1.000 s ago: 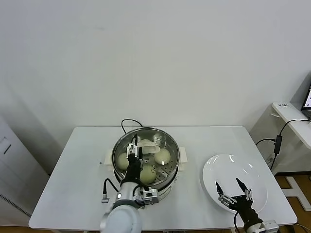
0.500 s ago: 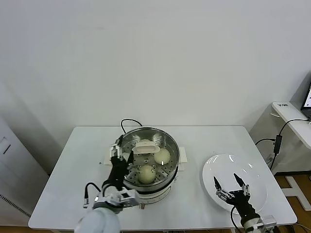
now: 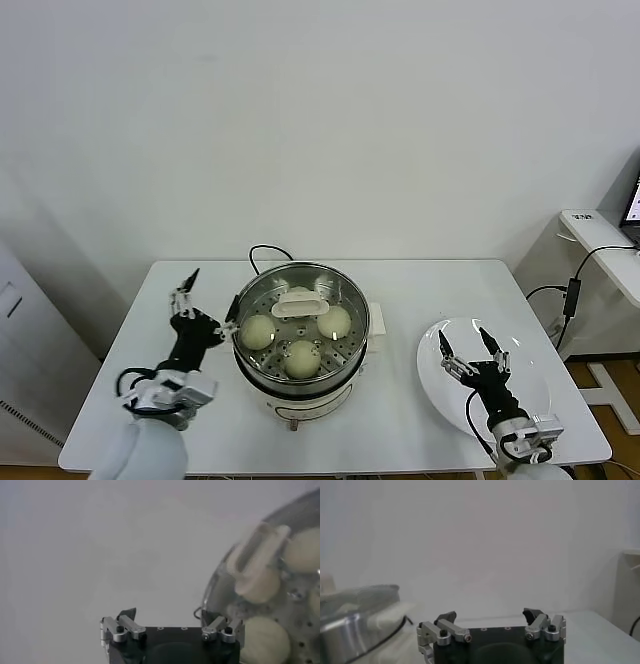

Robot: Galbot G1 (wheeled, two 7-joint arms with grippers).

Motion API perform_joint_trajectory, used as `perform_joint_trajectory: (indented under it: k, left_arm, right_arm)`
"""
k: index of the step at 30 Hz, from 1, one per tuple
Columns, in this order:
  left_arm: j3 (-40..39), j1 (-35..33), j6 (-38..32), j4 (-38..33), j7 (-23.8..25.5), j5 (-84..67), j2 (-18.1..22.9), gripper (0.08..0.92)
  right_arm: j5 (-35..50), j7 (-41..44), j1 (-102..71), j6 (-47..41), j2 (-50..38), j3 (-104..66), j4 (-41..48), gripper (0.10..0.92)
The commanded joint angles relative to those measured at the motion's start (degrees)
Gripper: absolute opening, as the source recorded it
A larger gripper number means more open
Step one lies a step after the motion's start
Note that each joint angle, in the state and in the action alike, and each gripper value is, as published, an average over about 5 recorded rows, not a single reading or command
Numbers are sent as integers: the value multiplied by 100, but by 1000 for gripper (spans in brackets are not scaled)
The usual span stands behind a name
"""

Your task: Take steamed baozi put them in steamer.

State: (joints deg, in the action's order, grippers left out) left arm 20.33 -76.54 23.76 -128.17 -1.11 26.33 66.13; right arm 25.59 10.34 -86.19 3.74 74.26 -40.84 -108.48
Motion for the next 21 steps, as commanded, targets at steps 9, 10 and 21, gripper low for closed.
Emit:
perform_joint_trajectory:
  k: [9, 10, 21]
  left_arm:
    - [2519, -1207, -3627, 1476, 631, -1586, 2321, 823]
    - [2525, -1238, -3674, 1512, 704, -1599, 2403, 823]
    - [2547, -1247, -3719, 1602, 1014, -1978, 2732, 823]
  right_arm:
    - [52, 163, 44, 288, 182, 18, 388, 823]
    - [29, 173, 15, 319, 199, 13, 428, 823]
    - [7, 246, -95, 532, 285, -33, 511, 823]
